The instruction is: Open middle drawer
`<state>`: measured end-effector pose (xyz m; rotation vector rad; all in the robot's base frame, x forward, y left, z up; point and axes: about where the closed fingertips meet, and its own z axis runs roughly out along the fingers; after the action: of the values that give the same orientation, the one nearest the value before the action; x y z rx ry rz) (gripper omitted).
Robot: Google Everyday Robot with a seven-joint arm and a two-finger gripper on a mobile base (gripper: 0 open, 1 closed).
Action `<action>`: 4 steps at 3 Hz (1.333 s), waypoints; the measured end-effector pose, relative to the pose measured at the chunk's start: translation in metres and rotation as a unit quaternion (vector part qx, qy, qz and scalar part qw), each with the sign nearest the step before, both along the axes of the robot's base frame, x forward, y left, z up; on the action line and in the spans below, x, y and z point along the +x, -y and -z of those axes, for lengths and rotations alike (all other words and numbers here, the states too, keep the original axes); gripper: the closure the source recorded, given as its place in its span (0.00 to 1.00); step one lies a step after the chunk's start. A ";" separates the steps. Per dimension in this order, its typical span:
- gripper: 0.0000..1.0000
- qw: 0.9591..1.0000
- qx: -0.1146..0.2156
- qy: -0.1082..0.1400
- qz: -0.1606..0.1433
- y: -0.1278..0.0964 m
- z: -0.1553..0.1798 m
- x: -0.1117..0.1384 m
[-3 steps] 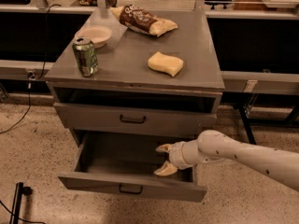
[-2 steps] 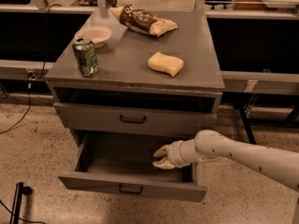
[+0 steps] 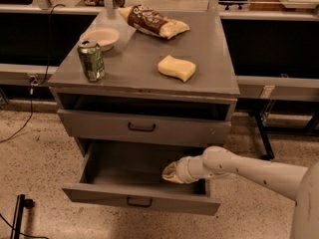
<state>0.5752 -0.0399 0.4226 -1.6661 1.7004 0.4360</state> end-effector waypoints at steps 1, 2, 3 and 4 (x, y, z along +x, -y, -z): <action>1.00 1.000 -0.007 -0.004 -0.014 -0.006 0.019 0.000; 1.00 0.999 -0.011 -0.014 -0.031 -0.017 0.031 -0.004; 1.00 0.998 -0.002 -0.041 -0.055 -0.032 0.041 -0.011; 1.00 0.992 0.029 -0.086 -0.085 -0.053 0.050 -0.035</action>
Offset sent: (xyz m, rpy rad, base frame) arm -0.0056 0.0258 -0.0434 -0.0347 0.0473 0.0999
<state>0.5404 0.0127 0.3729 -1.7816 1.6551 0.7212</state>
